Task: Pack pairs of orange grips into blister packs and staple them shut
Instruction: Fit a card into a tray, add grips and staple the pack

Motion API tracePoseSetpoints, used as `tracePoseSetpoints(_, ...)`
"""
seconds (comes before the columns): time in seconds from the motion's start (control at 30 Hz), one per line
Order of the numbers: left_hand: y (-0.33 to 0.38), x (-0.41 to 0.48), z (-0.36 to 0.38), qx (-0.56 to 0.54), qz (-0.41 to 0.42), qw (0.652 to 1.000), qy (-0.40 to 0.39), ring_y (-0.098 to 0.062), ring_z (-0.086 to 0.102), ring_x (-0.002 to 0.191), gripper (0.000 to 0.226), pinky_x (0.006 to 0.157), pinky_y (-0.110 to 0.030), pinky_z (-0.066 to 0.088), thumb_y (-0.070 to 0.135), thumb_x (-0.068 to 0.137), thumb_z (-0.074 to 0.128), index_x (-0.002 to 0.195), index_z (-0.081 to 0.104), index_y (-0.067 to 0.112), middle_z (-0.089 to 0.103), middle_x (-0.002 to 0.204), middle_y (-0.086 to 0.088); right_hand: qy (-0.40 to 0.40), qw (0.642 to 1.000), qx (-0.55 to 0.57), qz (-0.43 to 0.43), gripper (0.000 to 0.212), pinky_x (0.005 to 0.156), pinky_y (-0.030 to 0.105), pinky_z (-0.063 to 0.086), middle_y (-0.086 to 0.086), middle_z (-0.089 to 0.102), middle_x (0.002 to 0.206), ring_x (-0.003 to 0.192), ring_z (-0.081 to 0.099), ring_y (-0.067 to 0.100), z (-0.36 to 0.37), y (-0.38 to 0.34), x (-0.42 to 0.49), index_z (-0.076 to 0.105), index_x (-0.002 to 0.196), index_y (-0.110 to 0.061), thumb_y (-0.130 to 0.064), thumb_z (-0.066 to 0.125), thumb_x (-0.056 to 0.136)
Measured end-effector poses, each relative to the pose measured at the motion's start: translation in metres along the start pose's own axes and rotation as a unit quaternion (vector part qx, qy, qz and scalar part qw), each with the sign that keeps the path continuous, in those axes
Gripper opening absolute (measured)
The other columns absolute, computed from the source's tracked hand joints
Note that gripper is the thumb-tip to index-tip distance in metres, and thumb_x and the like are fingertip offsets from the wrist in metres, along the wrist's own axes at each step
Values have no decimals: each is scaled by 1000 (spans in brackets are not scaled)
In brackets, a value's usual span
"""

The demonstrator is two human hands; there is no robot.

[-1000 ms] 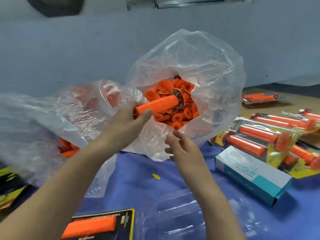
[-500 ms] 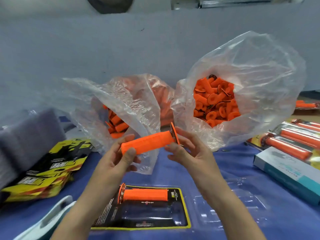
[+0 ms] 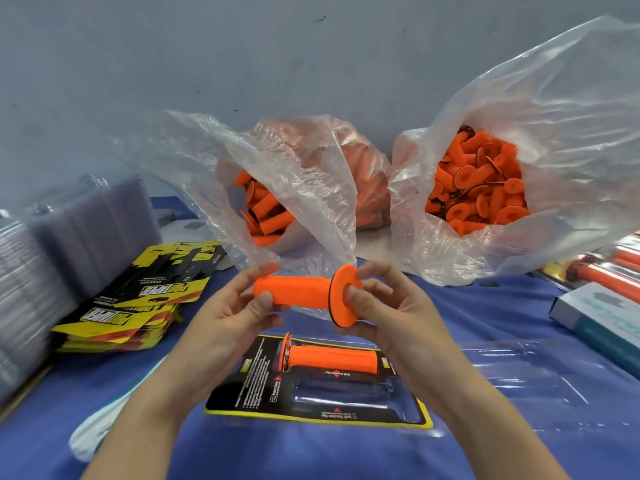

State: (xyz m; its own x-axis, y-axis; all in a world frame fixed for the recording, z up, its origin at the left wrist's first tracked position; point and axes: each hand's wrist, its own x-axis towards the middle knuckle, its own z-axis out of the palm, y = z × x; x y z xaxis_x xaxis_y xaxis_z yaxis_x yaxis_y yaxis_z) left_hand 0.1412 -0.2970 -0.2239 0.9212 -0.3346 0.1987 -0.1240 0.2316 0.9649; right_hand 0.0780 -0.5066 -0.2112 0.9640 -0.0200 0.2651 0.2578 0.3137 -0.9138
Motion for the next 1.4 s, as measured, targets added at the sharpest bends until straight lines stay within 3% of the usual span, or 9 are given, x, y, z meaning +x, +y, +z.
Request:
tracePoseSetpoints(0.2,5,-7,0,9,-8,1000,-2,-21,68,93,38,80,-26,57,20,86,61,124,65,23,69,98,-9,5,999,42,16,22,71,31,59,10,72,89,77,72,22,0,-2,-2,67,99,-15,-16,71,77)
tracePoseSetpoints(0.3,9,-13,0,102,13,995,-5,-20,69,92,34,82,-28,56,34,85,64,119,66,36,73,100,-3,27,997,72,26,15,69,30,59,12,72,83,71,70,21,-2,-4,-3,63,102,-9,-1,61,89)
tracePoseSetpoints(0.43,11,-20,7,224,62,973,-13,-3,65,82,30,75,-11,49,43,83,71,113,64,44,69,93,12,35,997,56,41,23,65,27,58,11,71,78,64,68,22,-8,-4,-8,65,97,-11,7,52,93)
tracePoseSetpoints(0.6,18,-28,12,321,110,940,-28,-4,64,90,34,76,-6,43,42,81,66,114,64,47,66,104,20,4,994,92,54,20,64,28,59,13,72,82,67,71,24,-16,-7,-14,77,84,-18,-3,66,77)
tracePoseSetpoints(0.7,15,-31,14,368,126,920,-53,-7,60,100,33,82,-6,41,31,87,65,117,61,43,61,113,16,-22,994,91,54,21,68,29,59,13,73,93,75,72,24,-20,-8,-16,77,94,-19,-9,67,79)
tracePoseSetpoints(0.8,9,-33,16,387,131,911,-57,-4,58,103,32,81,-5,39,22,93,64,116,58,44,59,112,18,-26,998,42,50,22,75,30,58,13,72,102,85,70,28,-30,-8,-21,74,106,-22,-17,63,88)
tracePoseSetpoints(0.9,2,-37,17,431,132,889,-77,-1,54,108,22,84,-8,36,38,96,58,116,55,46,55,114,24,63,994,-86,21,23,80,30,56,6,75,105,95,72,26,-45,-6,-26,70,110,-25,-19,49,102)
tracePoseSetpoints(1.07,-12,-47,21,524,130,828,-150,1,45,108,27,91,-11,31,51,92,46,119,47,51,50,111,26,141,943,-301,14,30,84,29,50,-7,73,94,91,69,11,-55,10,-37,66,105,-29,-13,41,102)
tracePoseSetpoints(1.4,-26,-56,27,590,147,777,-161,-2,43,104,48,93,-26,32,62,94,34,127,57,37,50,109,23,114,928,-355,13,33,75,19,49,-14,71,90,88,67,6,-55,19,-44,64,98,-39,-13,44,98)
